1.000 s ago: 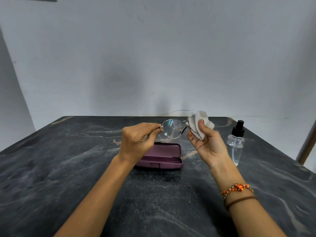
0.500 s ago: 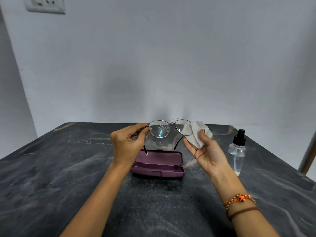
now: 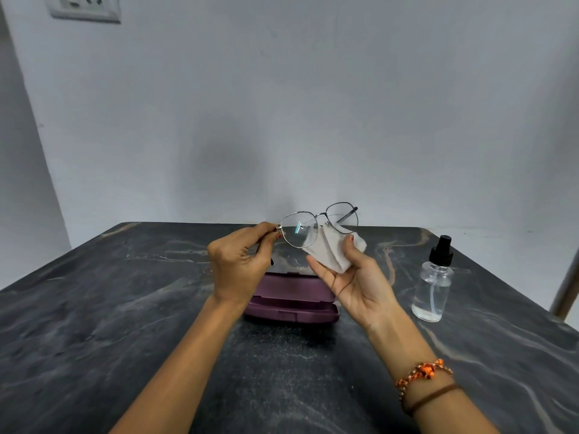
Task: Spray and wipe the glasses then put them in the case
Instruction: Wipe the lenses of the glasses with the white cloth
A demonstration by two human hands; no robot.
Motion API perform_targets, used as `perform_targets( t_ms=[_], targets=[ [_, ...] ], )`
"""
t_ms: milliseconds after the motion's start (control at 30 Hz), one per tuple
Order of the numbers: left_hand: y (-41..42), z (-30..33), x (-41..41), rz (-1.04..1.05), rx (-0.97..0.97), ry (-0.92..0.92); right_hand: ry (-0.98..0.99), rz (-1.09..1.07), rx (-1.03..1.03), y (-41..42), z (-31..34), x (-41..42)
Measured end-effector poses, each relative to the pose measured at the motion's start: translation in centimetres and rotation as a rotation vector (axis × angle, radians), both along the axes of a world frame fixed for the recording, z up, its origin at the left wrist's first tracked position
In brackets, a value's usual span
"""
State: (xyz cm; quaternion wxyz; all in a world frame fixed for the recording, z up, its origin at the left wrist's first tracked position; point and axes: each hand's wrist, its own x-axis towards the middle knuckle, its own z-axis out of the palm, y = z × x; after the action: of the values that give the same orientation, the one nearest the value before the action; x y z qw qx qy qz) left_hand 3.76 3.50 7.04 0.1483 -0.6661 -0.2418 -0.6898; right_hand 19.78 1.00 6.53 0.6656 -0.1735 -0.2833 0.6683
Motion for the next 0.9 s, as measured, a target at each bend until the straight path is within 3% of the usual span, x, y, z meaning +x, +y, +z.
perform_targets(
  t_ms=[200,900],
  targets=[
    [0.0,0.1,0.0,0.033,0.005,-0.007,0.107,0.018,0.045,-0.2,-0.1,-0.3],
    [-0.1,-0.1,0.3,0.060,0.037,0.049,0.044,-0.012,0.005,0.0,-0.7,-1.4]
  ],
)
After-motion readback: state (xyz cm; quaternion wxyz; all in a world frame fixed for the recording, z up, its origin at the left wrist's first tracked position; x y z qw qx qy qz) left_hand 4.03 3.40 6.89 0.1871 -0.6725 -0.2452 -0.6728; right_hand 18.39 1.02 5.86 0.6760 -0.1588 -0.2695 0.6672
